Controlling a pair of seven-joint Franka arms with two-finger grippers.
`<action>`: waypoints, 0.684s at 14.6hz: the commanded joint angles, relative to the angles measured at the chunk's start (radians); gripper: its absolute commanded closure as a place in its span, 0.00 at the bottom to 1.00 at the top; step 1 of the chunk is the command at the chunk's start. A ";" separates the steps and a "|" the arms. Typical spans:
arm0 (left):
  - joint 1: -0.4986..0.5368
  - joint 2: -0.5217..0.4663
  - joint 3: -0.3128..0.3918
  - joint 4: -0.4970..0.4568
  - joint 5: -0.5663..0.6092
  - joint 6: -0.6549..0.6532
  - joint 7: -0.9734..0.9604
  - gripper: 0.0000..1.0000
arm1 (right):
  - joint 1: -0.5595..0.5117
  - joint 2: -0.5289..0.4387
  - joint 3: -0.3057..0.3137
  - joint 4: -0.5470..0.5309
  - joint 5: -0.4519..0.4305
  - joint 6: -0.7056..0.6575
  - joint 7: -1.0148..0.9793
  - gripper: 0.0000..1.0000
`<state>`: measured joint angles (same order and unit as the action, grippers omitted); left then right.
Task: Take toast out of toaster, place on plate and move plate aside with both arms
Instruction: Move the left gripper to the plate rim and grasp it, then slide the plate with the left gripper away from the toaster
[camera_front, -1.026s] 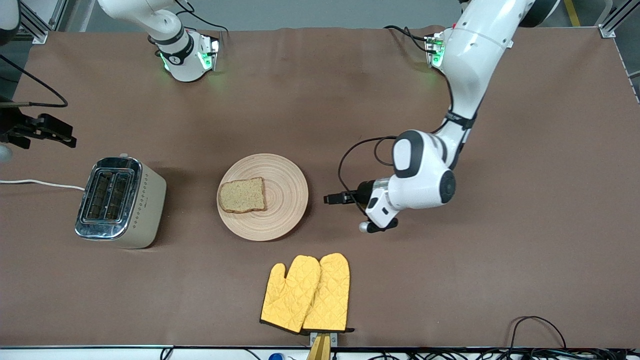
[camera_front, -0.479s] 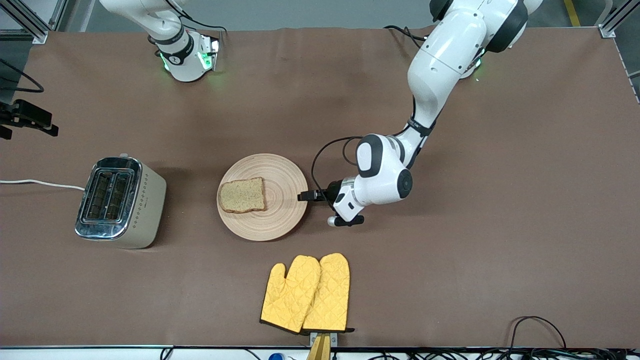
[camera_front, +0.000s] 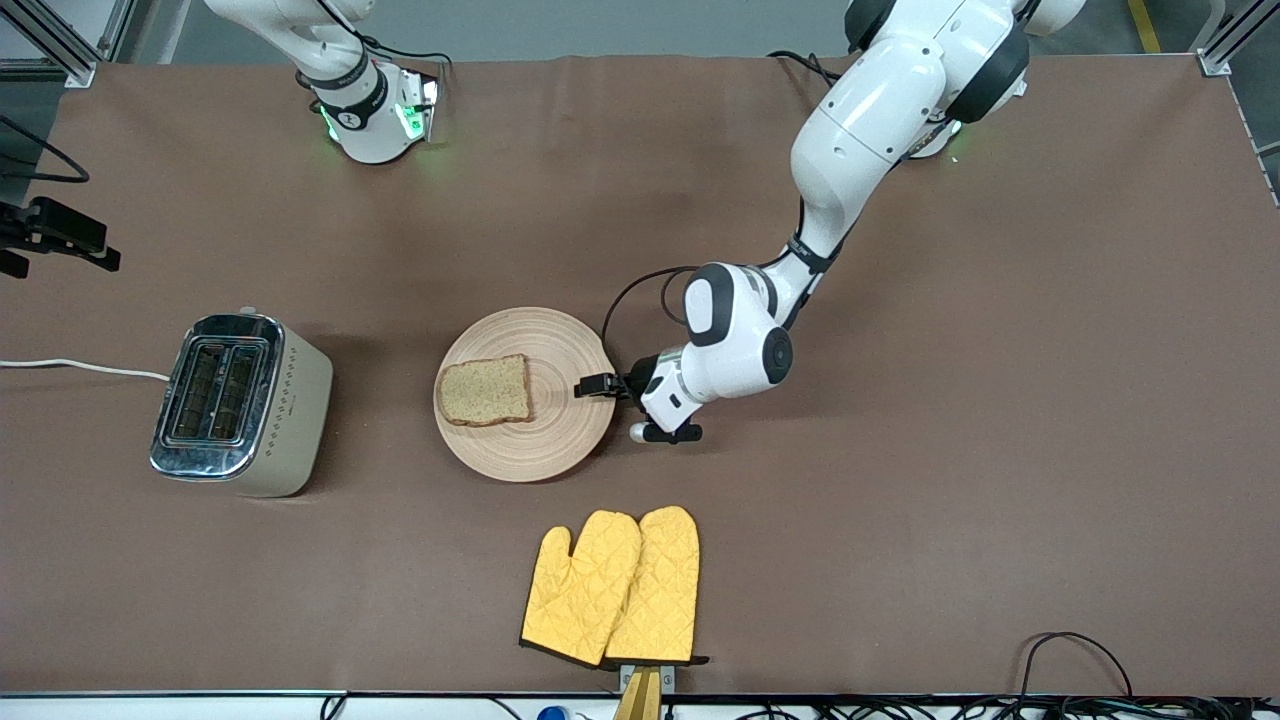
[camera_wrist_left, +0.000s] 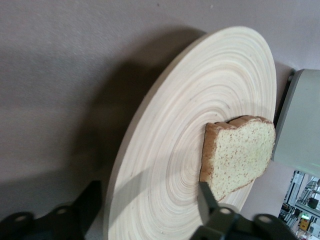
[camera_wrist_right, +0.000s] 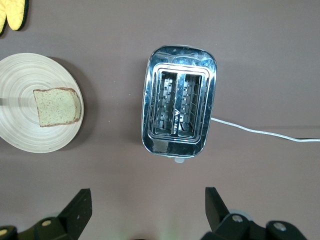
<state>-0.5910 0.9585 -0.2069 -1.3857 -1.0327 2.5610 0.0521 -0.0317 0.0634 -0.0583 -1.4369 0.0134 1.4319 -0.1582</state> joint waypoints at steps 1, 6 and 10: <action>-0.007 0.023 -0.003 0.030 -0.018 0.018 0.080 0.53 | -0.020 -0.033 0.031 -0.033 0.000 0.002 0.016 0.00; -0.001 0.028 -0.003 0.025 -0.032 0.024 0.136 1.00 | -0.019 -0.033 0.046 -0.030 0.002 0.002 0.016 0.00; 0.043 -0.015 -0.005 0.019 -0.029 0.009 0.169 1.00 | -0.025 -0.033 0.064 -0.028 0.000 0.002 0.016 0.00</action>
<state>-0.5827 0.9709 -0.2077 -1.3671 -1.0505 2.5704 0.1957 -0.0324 0.0618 -0.0261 -1.4369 0.0134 1.4319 -0.1573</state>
